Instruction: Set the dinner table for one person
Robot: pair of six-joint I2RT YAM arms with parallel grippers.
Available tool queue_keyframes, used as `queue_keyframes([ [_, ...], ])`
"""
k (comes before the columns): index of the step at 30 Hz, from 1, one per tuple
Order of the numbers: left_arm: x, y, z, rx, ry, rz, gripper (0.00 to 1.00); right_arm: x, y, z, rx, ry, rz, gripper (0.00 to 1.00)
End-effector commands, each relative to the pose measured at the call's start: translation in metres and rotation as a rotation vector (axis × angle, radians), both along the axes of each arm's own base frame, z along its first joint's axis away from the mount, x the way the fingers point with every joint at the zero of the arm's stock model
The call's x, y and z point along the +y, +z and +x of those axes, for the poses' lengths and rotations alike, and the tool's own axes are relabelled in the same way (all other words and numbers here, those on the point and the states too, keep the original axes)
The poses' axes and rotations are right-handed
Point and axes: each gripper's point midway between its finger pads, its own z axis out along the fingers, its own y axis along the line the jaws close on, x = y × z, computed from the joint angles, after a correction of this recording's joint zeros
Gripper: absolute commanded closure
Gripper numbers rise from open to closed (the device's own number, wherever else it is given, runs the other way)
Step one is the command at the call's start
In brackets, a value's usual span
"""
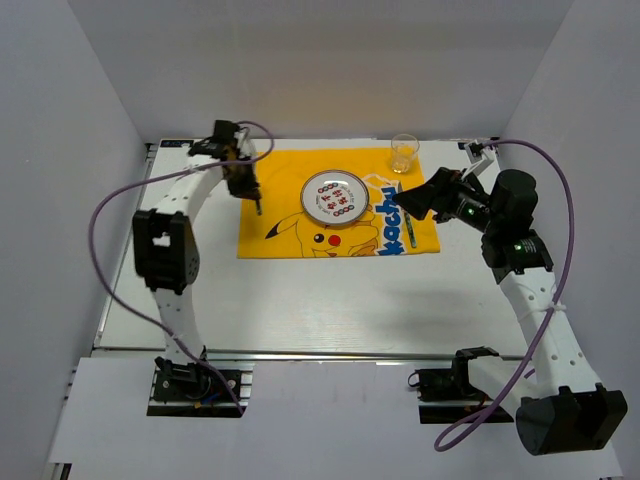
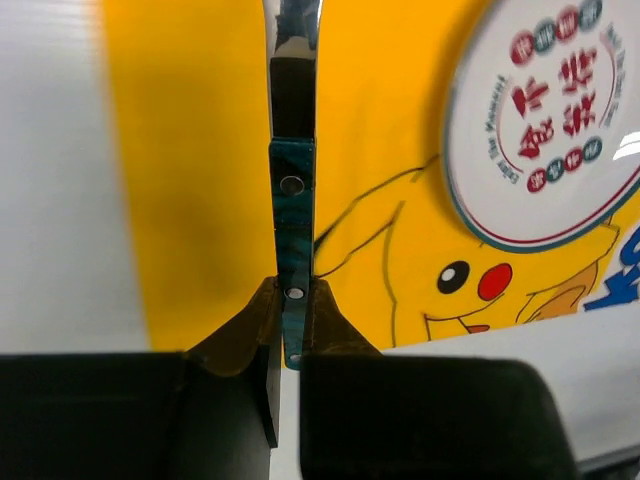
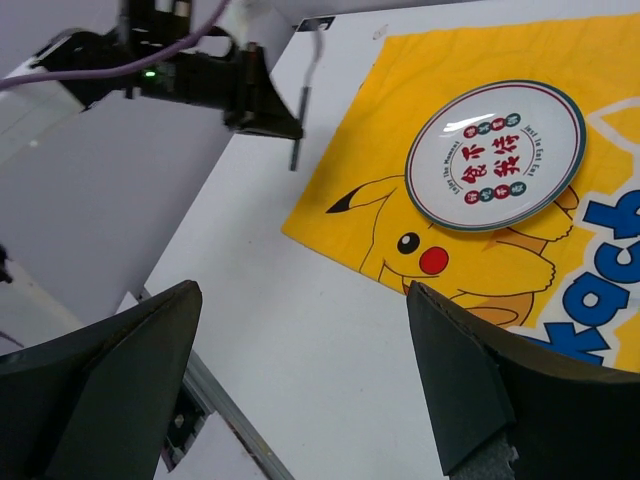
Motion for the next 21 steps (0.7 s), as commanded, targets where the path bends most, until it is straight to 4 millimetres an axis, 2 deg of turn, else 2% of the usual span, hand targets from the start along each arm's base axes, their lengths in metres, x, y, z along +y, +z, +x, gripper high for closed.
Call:
queue_keyframes([
  [1, -0.028, -0.035, -0.017, 0.161, -0.124, 0.064, 1.00, -0.005, 0.021, -0.002, -0.086, -0.003, -0.029, 0.11],
  [2, -0.028, -0.045, -0.013, 0.180, -0.127, 0.069, 1.00, -0.003, 0.023, -0.004, -0.103, 0.011, -0.028, 0.11],
  [4, -0.035, -0.045, -0.007, 0.167, -0.146, 0.071, 1.00, 0.000, 0.025, -0.010, -0.123, 0.041, -0.031, 0.11],
  [5, -0.040, -0.055, -0.007, 0.189, -0.161, 0.074, 1.00, -0.001, 0.025, -0.011, -0.127, 0.043, -0.036, 0.11],
  [8, -0.045, -0.059, -0.002, 0.205, -0.171, 0.081, 1.00, -0.001, 0.027, -0.012, -0.134, 0.047, -0.042, 0.11],
  [16, -0.055, -0.079, -0.016, 0.239, -0.223, 0.098, 1.00, 0.001, 0.026, -0.013, -0.119, 0.056, -0.038, 0.11],
  [21, -0.048, -0.081, -0.025, 0.261, -0.208, 0.129, 1.00, 0.003, 0.024, -0.013, -0.110, 0.060, -0.025, 0.11],
])
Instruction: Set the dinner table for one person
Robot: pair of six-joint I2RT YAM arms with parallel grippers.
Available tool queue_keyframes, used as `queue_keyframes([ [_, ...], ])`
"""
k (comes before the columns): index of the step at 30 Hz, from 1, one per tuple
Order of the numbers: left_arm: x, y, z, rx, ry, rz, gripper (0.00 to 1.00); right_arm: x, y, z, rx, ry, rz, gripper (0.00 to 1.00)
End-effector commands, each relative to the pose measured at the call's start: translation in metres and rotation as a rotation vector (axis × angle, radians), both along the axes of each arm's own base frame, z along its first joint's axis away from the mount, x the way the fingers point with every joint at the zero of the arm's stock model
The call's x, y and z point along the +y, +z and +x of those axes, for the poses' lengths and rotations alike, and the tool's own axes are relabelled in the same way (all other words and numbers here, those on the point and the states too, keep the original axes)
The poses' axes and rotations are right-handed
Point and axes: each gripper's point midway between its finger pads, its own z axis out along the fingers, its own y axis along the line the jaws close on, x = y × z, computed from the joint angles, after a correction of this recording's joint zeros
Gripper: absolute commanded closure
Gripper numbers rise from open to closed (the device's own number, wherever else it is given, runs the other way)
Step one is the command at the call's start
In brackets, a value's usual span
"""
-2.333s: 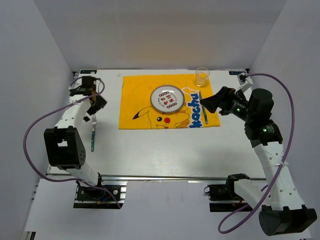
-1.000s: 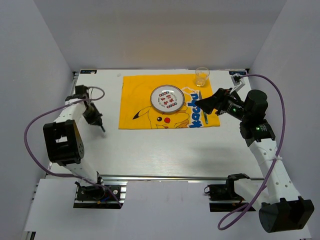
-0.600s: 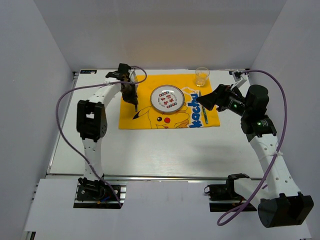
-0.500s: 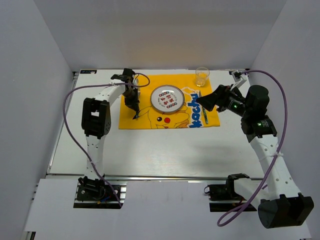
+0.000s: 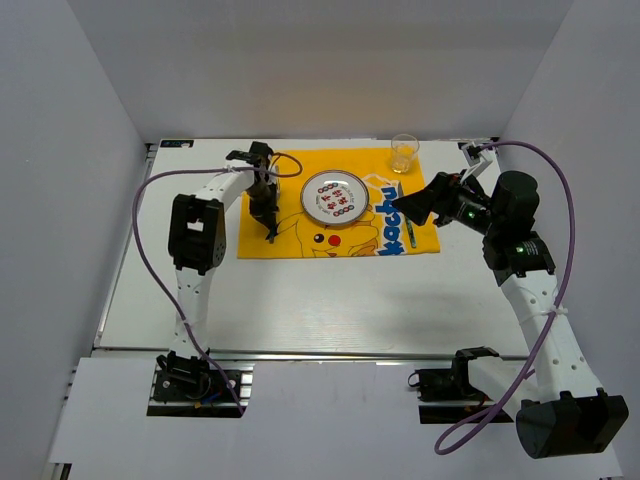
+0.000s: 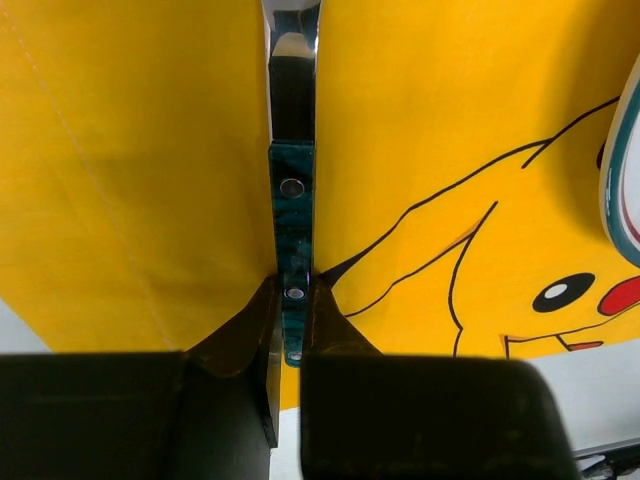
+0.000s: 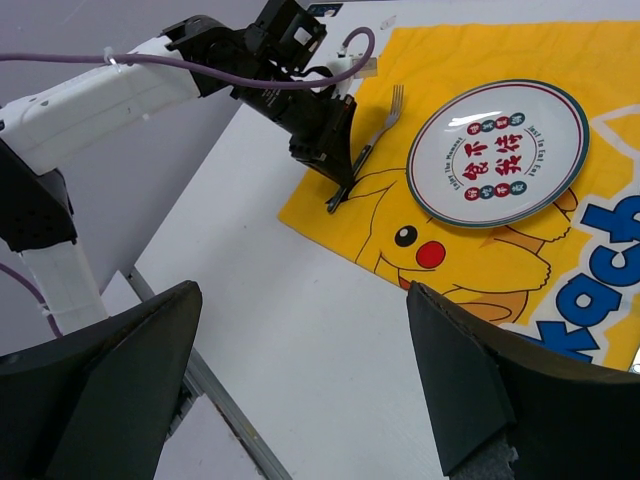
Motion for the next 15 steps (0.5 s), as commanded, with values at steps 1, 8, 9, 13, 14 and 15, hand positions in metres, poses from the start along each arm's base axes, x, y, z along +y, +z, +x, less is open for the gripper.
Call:
queue_keyframes([
  [1, 0.003, 0.027, -0.005, -0.047, -0.009, 0.011, 1.00, 0.000, 0.022, -0.001, -0.065, 0.012, 0.016, 0.11],
  [8, 0.005, 0.031, -0.018, -0.052, -0.003, 0.024, 1.00, 0.001, 0.023, -0.003, -0.065, 0.009, 0.015, 0.11],
  [9, 0.005, 0.028, -0.019, -0.042, -0.004, 0.027, 1.00, 0.000, 0.023, -0.003, -0.068, 0.006, 0.013, 0.11],
  [13, 0.004, 0.027, -0.022, -0.030, -0.024, 0.041, 1.00, 0.001, 0.023, -0.004, -0.067, 0.008, 0.012, 0.11],
  [14, 0.005, 0.025, -0.022, -0.025, -0.027, 0.051, 1.00, 0.000, 0.022, -0.004, -0.063, 0.005, 0.012, 0.11],
  [15, 0.004, 0.029, -0.018, -0.035, -0.030, 0.046, 1.00, 0.001, 0.022, -0.004, -0.062, 0.008, 0.012, 0.11],
])
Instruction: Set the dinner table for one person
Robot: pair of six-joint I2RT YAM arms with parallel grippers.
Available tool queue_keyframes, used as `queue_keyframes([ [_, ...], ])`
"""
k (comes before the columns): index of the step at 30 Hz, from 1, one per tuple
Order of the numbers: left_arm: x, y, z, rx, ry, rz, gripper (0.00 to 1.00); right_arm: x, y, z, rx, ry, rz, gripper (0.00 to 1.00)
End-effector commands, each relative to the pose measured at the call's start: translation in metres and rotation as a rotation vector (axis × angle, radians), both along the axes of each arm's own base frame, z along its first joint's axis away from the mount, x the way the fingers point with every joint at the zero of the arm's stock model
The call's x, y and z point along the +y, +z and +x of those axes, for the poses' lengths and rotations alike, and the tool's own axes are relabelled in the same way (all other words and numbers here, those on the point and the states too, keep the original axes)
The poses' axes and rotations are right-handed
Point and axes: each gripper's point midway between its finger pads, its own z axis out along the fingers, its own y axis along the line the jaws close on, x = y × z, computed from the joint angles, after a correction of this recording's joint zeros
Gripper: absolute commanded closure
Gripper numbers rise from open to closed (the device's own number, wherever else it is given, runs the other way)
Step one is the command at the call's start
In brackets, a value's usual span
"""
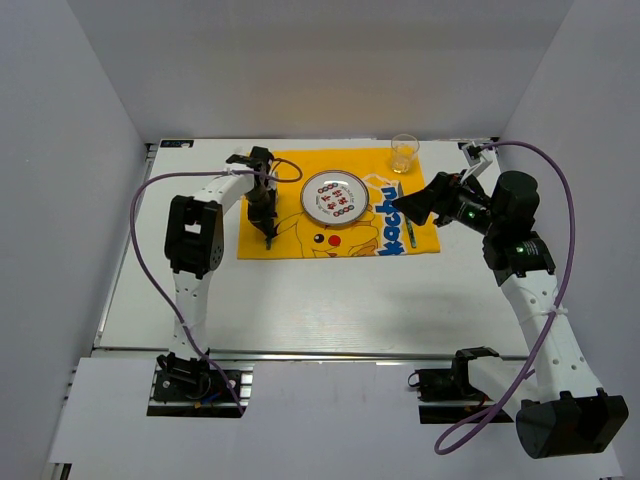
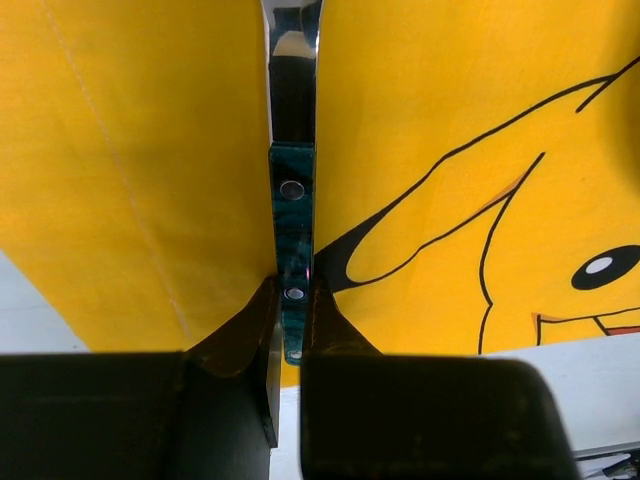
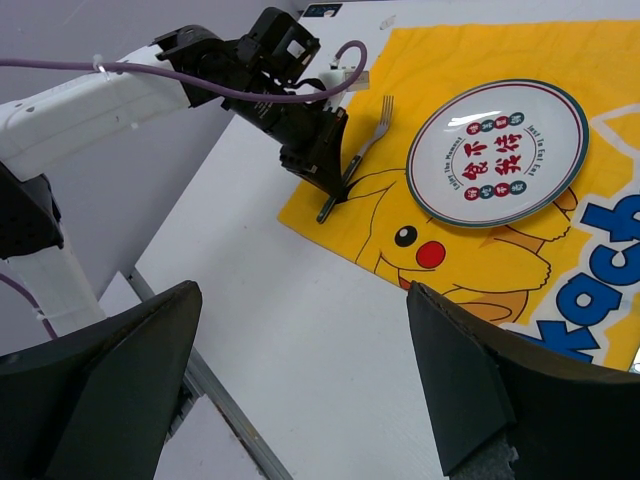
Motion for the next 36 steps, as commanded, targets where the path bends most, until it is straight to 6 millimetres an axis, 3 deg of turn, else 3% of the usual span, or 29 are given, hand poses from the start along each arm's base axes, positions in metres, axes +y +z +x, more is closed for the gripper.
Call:
queue_keyframes([
  [1, -0.001, 0.030, 0.003, -0.044, -0.025, 0.009, 1.00, 0.001, 0.023, -0.005, -0.066, 0.010, 0.011, 0.11],
  [6, -0.001, 0.034, 0.014, -0.048, -0.052, 0.047, 1.00, 0.002, 0.025, -0.006, -0.071, 0.015, 0.009, 0.11],
  [12, 0.004, 0.037, 0.012, -0.057, -0.064, 0.072, 1.00, -0.001, 0.029, -0.007, -0.080, 0.011, -0.006, 0.11],
  [33, -0.007, 0.014, -0.001, -0.007, -0.082, 0.075, 1.00, 0.000, 0.029, -0.012, -0.072, 0.015, 0.007, 0.11],
  [36, -0.004, 0.014, -0.004, -0.015, -0.075, 0.084, 0.91, 0.000, 0.030, -0.013, -0.074, 0.015, 0.010, 0.11],
])
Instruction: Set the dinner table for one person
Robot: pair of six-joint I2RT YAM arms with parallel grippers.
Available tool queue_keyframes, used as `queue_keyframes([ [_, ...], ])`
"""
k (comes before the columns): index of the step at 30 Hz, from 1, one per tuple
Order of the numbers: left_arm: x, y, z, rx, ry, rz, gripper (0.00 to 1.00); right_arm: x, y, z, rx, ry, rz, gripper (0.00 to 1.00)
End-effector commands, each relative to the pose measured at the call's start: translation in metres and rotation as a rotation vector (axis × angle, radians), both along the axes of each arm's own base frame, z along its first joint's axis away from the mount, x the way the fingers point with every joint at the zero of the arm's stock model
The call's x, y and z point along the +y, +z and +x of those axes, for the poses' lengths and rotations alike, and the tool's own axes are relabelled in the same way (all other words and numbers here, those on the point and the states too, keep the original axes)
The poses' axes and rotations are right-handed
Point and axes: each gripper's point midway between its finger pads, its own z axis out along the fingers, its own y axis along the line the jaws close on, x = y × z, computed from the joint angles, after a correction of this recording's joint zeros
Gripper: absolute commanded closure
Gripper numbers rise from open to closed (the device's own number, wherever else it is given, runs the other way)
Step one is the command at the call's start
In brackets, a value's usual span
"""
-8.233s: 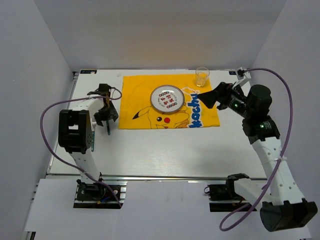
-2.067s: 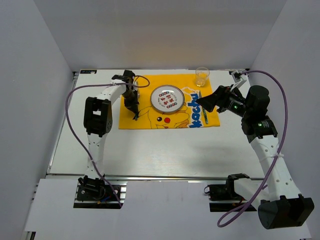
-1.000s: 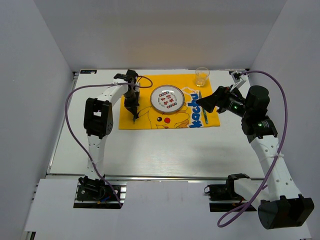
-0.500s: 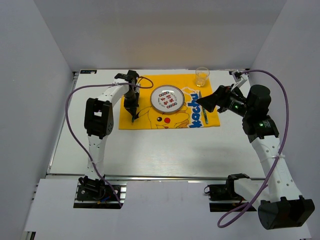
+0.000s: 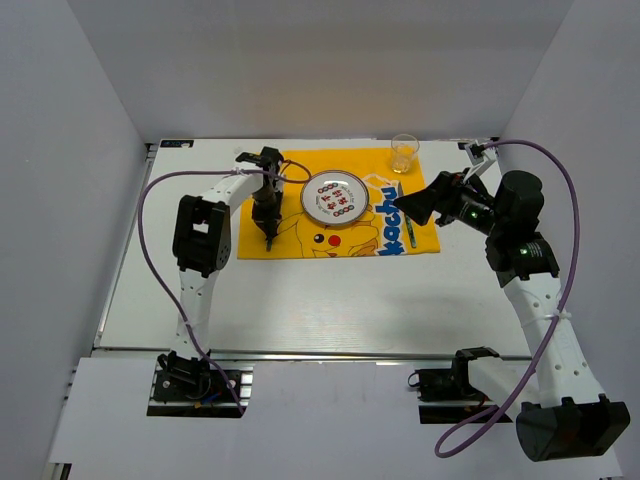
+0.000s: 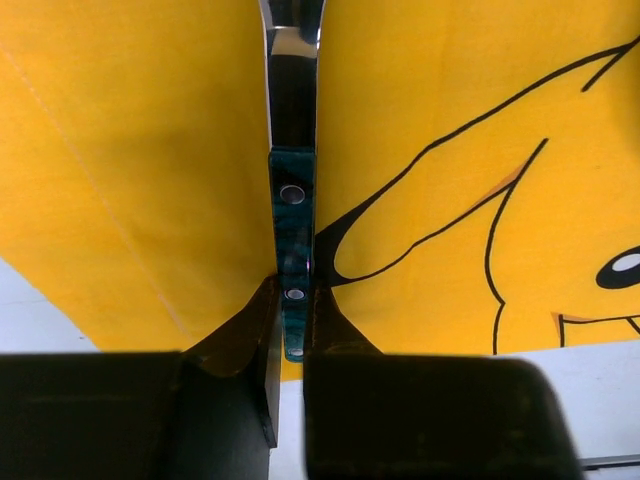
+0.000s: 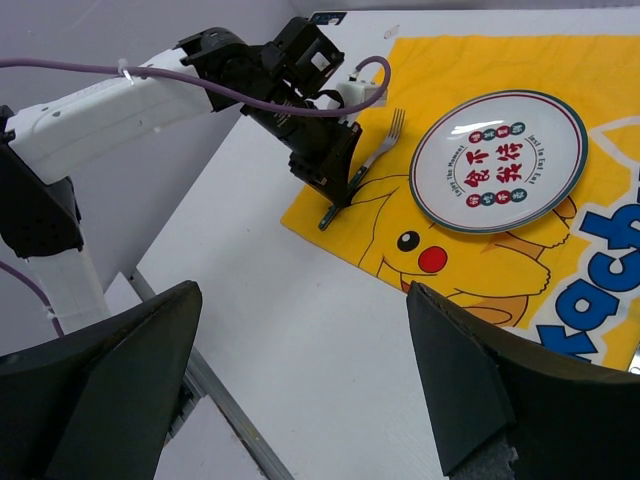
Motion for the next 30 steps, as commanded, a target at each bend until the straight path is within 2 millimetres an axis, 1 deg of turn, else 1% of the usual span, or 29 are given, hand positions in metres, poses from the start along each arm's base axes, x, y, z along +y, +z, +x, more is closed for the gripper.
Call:
queue_keyframes([
  [1, 0.001, 0.014, 0.000, -0.045, 0.011, 0.003, 0.82, 0.001, 0.019, -0.008, -0.052, 0.015, 0.013, 0.11],
  [3, 0.003, 0.014, -0.002, -0.043, 0.016, 0.011, 0.77, 0.002, 0.020, -0.009, -0.053, 0.021, 0.017, 0.11],
  [4, 0.003, 0.016, -0.003, -0.044, 0.019, 0.010, 0.77, 0.002, 0.021, -0.009, -0.054, 0.021, 0.016, 0.11],
  [5, 0.009, 0.016, 0.000, -0.061, 0.028, 0.043, 0.77, 0.002, 0.022, -0.011, -0.055, 0.023, 0.019, 0.11],
  [6, 0.011, 0.019, 0.001, -0.069, 0.031, 0.052, 0.77, 0.002, 0.022, -0.011, -0.055, 0.023, 0.019, 0.11],
  [7, 0.012, 0.021, 0.002, -0.077, 0.031, 0.054, 0.78, 0.002, 0.023, -0.012, -0.058, 0.023, 0.019, 0.11],
  [9, 0.014, 0.022, 0.003, -0.079, 0.034, 0.068, 0.86, -0.002, 0.024, -0.010, -0.058, 0.007, 0.020, 0.11],
  [10, 0.015, 0.023, 0.004, -0.081, 0.036, 0.073, 0.87, 0.002, 0.025, -0.012, -0.060, 0.022, 0.020, 0.11],
  [17, 0.024, 0.025, 0.001, -0.087, 0.052, 0.121, 0.87, 0.001, 0.027, -0.014, -0.062, 0.020, 0.022, 0.11],
  [24, 0.026, 0.026, 0.000, -0.089, 0.059, 0.126, 0.87, 0.002, 0.032, -0.014, -0.069, 0.023, 0.028, 0.11],
  [26, 0.026, 0.026, -0.001, -0.087, 0.057, 0.126, 0.83, 0.003, 0.032, -0.016, -0.067, 0.030, 0.028, 0.11],
  [27, 0.025, 0.026, -0.001, -0.088, 0.057, 0.124, 0.74, 0.003, 0.032, -0.015, -0.069, 0.029, 0.028, 0.11],
  [29, 0.022, 0.029, -0.001, -0.094, 0.056, 0.105, 0.70, 0.003, 0.033, -0.016, -0.072, 0.029, 0.028, 0.11],
  [30, 0.021, 0.030, 0.000, -0.096, 0.053, 0.097, 0.65, 0.003, 0.032, -0.015, -0.066, 0.029, 0.029, 0.11],
])
